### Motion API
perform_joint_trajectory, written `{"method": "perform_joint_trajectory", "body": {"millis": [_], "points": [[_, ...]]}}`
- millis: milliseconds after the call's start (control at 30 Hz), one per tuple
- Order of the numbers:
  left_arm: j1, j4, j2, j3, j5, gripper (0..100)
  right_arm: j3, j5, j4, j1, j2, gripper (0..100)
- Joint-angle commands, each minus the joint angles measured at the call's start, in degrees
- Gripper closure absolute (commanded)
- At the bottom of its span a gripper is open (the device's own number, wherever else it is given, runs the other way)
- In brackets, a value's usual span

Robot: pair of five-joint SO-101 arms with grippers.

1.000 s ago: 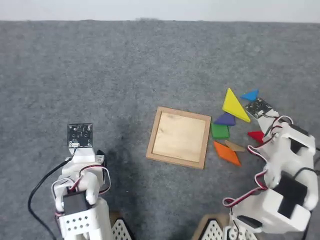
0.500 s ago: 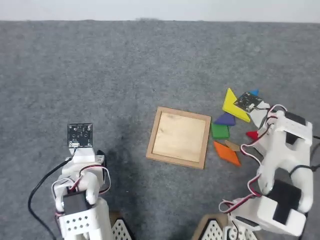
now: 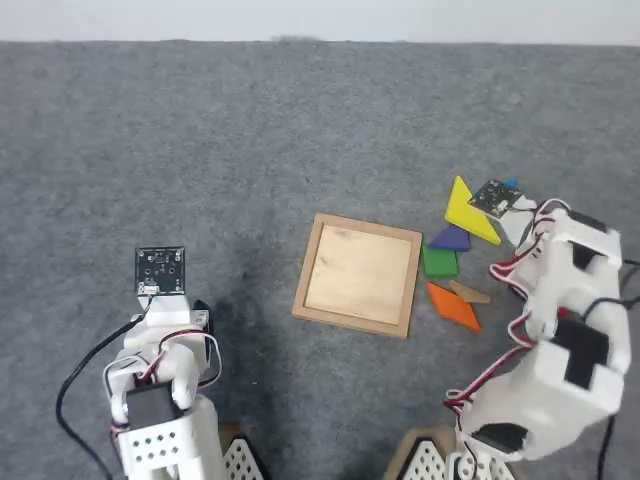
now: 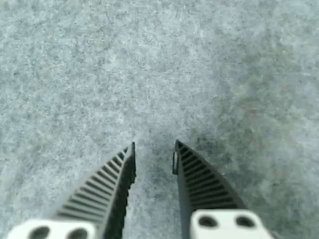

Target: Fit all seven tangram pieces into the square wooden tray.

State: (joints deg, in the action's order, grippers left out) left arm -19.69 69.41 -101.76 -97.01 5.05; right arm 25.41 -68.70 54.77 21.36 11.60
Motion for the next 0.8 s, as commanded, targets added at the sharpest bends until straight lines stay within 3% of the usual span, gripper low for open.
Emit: {"method": "perform_joint_trajectory", "body": {"millis": [0,200,367,500,767], "points": [[-0.18,0.35,0.09,0.48,0.62,88,-5.19,-0.79,-1.01,1.01,1.89,67.4],[-0.18,0.35,0.09,0.48,0.62,88,-5.27,-2.99,-0.92,1.19,5.05,69.0],[-0.18,0.35,0.09,0.48,0.62,88,-5.27,-3.08,-0.75,3.12,5.85,82.4],[-0.18,0.35,0.09,0.48,0.62,88,-5.36,-2.81,1.19,5.93,5.67,80.9],[-0.18,0.35,0.09,0.48,0.62,88,-5.27,20.48,1.71,10.86,3.65,80.4]]}}
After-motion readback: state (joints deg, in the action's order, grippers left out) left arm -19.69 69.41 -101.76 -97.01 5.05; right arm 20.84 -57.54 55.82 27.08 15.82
